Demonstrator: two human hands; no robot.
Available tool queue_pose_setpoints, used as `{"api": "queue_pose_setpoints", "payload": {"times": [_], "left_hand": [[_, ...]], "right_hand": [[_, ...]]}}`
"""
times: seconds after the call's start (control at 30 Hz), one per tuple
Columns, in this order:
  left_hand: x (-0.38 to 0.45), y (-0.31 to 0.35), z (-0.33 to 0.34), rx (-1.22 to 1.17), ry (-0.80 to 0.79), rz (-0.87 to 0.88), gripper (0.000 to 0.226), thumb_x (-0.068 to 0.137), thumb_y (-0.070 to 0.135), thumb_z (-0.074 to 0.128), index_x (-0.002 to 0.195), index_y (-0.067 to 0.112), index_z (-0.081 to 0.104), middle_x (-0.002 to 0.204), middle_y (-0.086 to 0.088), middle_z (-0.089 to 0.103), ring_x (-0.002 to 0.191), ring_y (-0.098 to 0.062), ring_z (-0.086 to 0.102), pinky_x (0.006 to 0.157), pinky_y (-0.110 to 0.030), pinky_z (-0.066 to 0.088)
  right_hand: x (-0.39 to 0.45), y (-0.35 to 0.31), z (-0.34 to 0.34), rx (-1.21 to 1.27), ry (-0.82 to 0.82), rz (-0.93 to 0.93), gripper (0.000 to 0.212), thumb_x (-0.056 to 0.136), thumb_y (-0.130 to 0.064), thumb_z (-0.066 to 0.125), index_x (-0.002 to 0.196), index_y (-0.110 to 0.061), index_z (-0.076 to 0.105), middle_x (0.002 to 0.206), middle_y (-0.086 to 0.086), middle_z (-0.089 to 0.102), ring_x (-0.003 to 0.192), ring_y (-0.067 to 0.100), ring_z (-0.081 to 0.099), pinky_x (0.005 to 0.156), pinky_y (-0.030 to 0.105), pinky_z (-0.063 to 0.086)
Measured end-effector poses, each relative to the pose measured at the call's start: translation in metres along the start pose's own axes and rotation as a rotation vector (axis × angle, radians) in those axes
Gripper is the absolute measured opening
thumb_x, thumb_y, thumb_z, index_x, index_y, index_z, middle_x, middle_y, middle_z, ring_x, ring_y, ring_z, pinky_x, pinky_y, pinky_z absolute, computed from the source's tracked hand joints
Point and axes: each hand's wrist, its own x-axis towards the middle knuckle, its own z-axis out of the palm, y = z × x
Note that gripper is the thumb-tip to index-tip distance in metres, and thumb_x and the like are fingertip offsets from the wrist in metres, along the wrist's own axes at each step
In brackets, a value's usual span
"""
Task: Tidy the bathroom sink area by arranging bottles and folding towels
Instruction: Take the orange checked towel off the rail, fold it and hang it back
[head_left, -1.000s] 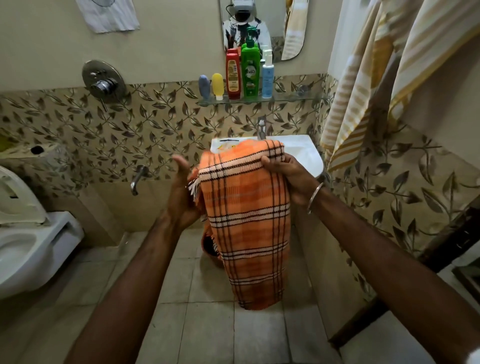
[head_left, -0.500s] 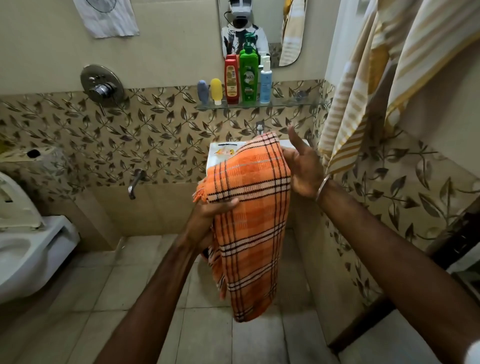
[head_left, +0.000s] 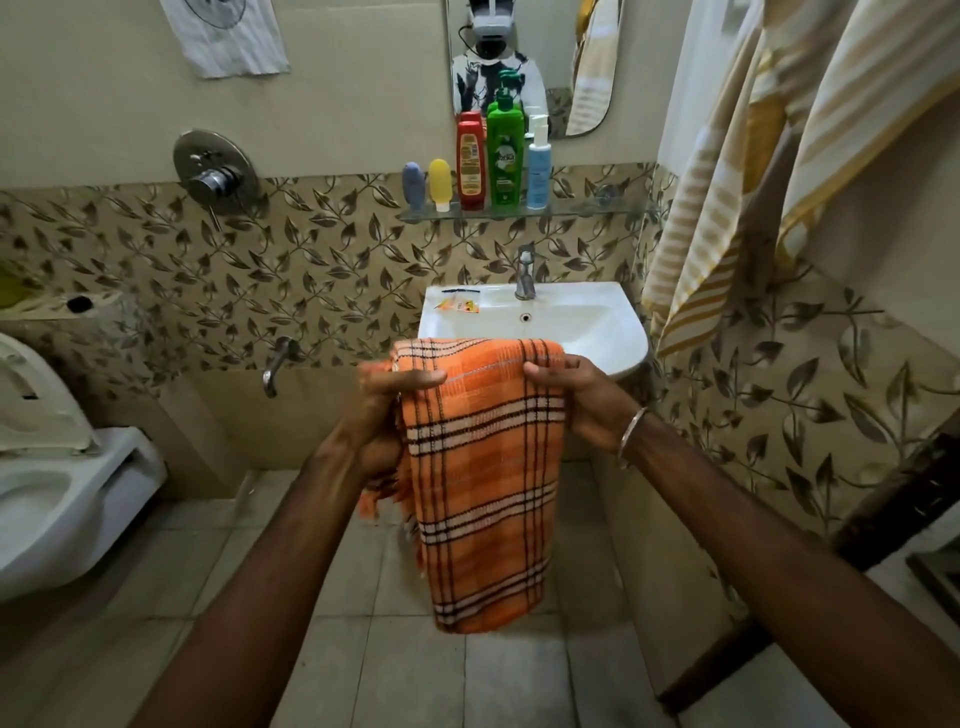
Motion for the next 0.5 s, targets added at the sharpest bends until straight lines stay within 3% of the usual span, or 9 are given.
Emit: {"api": "queue_pose_setpoints", "payload": {"times": [0.03,0.13,0.27,0.33,0.4,0.43,0.5], "left_hand": [[-0.002,-0.005,-0.002,0.014,0.011,-0.023,0.036,0.073,0.010,0.075,0.108,0.002,0.070,0.089,-0.014,0.071,0.076,-0.026,0.070,0.074,-0.037,0.061],[-0.004,-0.014,-0.003,0.096,0.079,-0.071,0.048,0.074,0.013,0.080,0.119,0.003,0.069,0.111,-0.017,0.071,0.093,-0.028,0.071,0.088,-0.040,0.058],[0.001,-0.016,-0.003,0.070,0.311,-0.085,0.059,0.067,0.014,0.086,0.121,-0.002,0.067,0.125,-0.025,0.065,0.096,-0.030,0.070,0.089,-0.042,0.058],[0.004,-0.018,0.009,0.071,0.405,-0.004,0.071,0.063,0.010,0.087,0.126,-0.010,0.060,0.124,-0.030,0.063,0.084,-0.028,0.072,0.077,-0.041,0.063],[0.006,-0.018,0.019,0.113,0.490,0.111,0.083,0.070,-0.001,0.082,0.142,-0.006,0.042,0.117,-0.023,0.064,0.072,-0.023,0.072,0.056,-0.034,0.062],[0.006,-0.016,0.024,0.168,0.505,0.169,0.086,0.073,-0.005,0.079,0.148,0.003,0.036,0.117,-0.016,0.063,0.073,-0.021,0.072,0.053,-0.028,0.059],[0.006,-0.013,0.029,0.358,0.477,0.257,0.082,0.073,-0.007,0.078,0.145,0.010,0.044,0.121,-0.012,0.063,0.089,-0.019,0.072,0.060,-0.023,0.059]], "right_hand": [[0.001,-0.002,0.002,-0.001,0.011,0.004,0.025,0.088,-0.016,0.063,0.109,-0.003,0.067,0.100,0.011,0.075,0.093,0.024,0.074,0.078,0.033,0.061],[0.004,-0.005,0.002,-0.005,0.037,0.024,0.026,0.084,-0.018,0.065,0.107,-0.004,0.067,0.098,0.011,0.075,0.091,0.023,0.074,0.075,0.032,0.061],[0.005,-0.011,-0.001,-0.080,0.128,0.083,0.032,0.084,-0.015,0.071,0.113,-0.001,0.068,0.102,0.013,0.076,0.095,0.026,0.074,0.077,0.033,0.062],[0.004,-0.015,-0.001,-0.169,0.233,0.075,0.028,0.084,-0.010,0.075,0.109,0.000,0.070,0.099,0.014,0.077,0.090,0.026,0.076,0.072,0.031,0.062],[0.006,-0.016,0.001,-0.228,0.360,0.044,0.028,0.080,-0.009,0.080,0.104,0.002,0.071,0.093,0.015,0.077,0.083,0.028,0.076,0.067,0.030,0.061],[0.007,-0.016,0.002,-0.248,0.416,0.024,0.030,0.078,-0.008,0.082,0.103,0.003,0.070,0.090,0.015,0.076,0.081,0.028,0.076,0.065,0.029,0.061],[0.007,-0.016,0.002,-0.303,0.498,-0.009,0.048,0.073,-0.010,0.086,0.114,0.001,0.063,0.095,0.012,0.075,0.082,0.025,0.075,0.066,0.030,0.061]]}}
